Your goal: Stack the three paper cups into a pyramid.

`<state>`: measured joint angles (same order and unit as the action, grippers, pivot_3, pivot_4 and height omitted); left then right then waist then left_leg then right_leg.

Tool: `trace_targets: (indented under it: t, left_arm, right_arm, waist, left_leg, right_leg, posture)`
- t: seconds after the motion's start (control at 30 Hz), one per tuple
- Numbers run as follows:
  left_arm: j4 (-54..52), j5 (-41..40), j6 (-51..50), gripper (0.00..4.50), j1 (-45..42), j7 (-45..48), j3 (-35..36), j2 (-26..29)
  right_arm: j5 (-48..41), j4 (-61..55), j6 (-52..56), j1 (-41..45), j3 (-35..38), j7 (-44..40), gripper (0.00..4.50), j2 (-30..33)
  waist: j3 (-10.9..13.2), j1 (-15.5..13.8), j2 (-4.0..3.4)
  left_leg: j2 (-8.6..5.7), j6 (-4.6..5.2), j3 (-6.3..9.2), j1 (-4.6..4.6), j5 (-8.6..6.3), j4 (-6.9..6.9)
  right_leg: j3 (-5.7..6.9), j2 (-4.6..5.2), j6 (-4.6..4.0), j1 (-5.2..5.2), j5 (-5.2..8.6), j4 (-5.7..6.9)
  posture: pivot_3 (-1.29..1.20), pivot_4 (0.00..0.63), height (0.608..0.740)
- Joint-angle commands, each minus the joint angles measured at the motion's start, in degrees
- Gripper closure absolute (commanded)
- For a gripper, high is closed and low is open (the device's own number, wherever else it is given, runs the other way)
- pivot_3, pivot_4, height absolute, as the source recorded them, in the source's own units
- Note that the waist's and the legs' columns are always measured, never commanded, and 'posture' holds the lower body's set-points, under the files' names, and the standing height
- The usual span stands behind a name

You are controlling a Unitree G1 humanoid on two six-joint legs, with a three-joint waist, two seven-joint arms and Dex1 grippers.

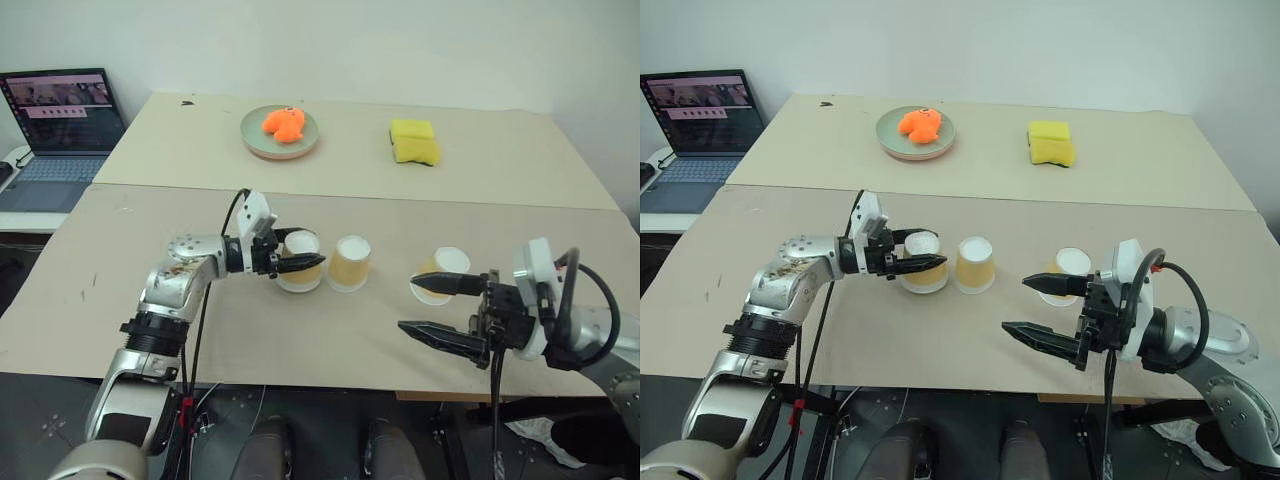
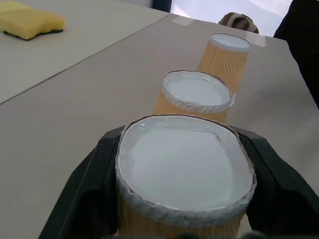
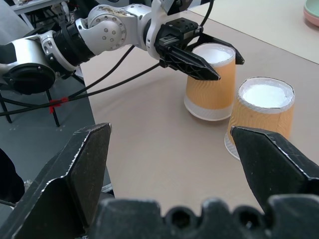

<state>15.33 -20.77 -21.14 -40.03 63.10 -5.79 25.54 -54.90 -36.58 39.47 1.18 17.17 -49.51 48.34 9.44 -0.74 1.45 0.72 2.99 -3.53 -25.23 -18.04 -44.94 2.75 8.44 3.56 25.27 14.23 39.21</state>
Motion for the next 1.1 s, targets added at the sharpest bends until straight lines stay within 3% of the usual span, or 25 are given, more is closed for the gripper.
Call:
trace_targets:
  t: [0.03, 0.2, 0.37, 0.6, 0.73, 0.9, 1.0, 1.1]
  left_arm:
    - [0.8, 0.8, 2.2, 1.63, -1.7, -0.1, 0.2, -0.9]
    - [2.5, 1.6, 3.9, 1.63, -1.9, 0.1, 0.2, -2.1]
    - [4.0, 3.3, 5.5, 0.03, -2.8, -2.9, 0.5, -4.0]
    - [1.5, 0.8, 4.9, 0.03, -2.6, -4.9, 3.8, -4.0]
    - [-8.4, -6.3, -4.1, 0.03, -2.3, -5.9, 9.2, -1.0]
    - [-23.0, -27.0, -23.1, 0.03, -3.0, -12.7, 21.7, 3.4]
    - [-25.7, -29.9, -26.2, 0.03, -3.4, -17.0, 23.8, 4.6]
    - [-31.9, -28.8, -24.8, 0.03, 0.6, -13.4, 21.3, 8.7]
  right_arm:
    - [-1.1, -2.1, -0.9, -0.2, 2.7, 0.5, 0.00, 0.5]
    - [-1.4, -2.3, -0.8, -0.5, 3.3, 0.9, 0.00, 0.6]
    - [-1.6, -2.3, -0.7, -0.4, 3.6, 1.1, 0.00, 0.6]
    - [-1.5, -2.0, -0.8, -0.2, 3.7, 0.9, 0.00, 0.8]
    - [-1.8, -1.9, -0.8, -0.3, 4.1, 0.6, 0.00, 0.9]
    - [-1.9, 0.1, -0.9, 0.4, 4.5, -0.6, 0.00, 1.2]
    - [-1.0, 1.6, -0.9, 1.3, 3.5, -1.4, 0.00, 1.2]
    - [2.8, 5.1, -2.0, 0.1, 3.1, -1.9, 0.00, 1.5]
  waist:
    - [0.0, 0.0, 0.00]
    - [0.0, 0.0, 0.00]
    - [0.0, -0.1, 0.00]
    - [0.0, 0.0, 0.00]
    - [0.0, 0.1, 0.02]
    - [0.0, 0.2, 0.01]
    - [0.0, -0.1, 0.01]
    - [0.0, -0.1, 0.01]
  left_leg:
    - [0.00, 0.01, 0.00, 0.00, 0.00, 0.00]
    - [0.00, 0.00, 0.00, 0.00, 0.00, 0.00]
    - [0.00, 0.03, 0.01, 0.00, -0.02, 0.00]
    - [0.01, 0.04, 0.01, 0.00, -0.02, 0.00]
    - [0.04, 0.02, 0.01, 0.00, -0.01, 0.00]
    - [0.08, -0.08, 0.04, 0.00, 0.04, 0.01]
    - [0.06, -0.10, 0.05, 0.09, 0.06, 0.01]
    - [0.02, -0.09, 0.05, 0.20, 0.05, 0.01]
  right_leg:
    - [0.00, 0.00, 0.00, 0.00, 0.00, -0.01]
    - [0.00, 0.00, 0.00, 0.01, 0.00, -0.01]
    - [0.00, 0.00, 0.00, 0.00, 0.00, -0.01]
    - [0.00, 0.00, 0.00, 0.01, 0.00, -0.01]
    - [0.00, 0.00, 0.00, 0.03, 0.00, 0.01]
    - [-0.02, 0.00, 0.00, 0.02, 0.00, -0.02]
    - [-0.01, 0.01, 0.01, -0.09, 0.00, -0.01]
    - [-0.01, 0.01, 0.01, -0.21, 0.00, 0.00]
  posture:
    - [0.00, 0.150, 0.673]
    - [0.00, 0.150, 0.673]
    - [0.00, 0.150, 0.673]
    - [0.00, 0.150, 0.673]
    - [0.00, 0.150, 0.673]
    - [0.00, 0.150, 0.673]
    - [0.00, 0.150, 0.673]
    - [0.00, 0.150, 0.673]
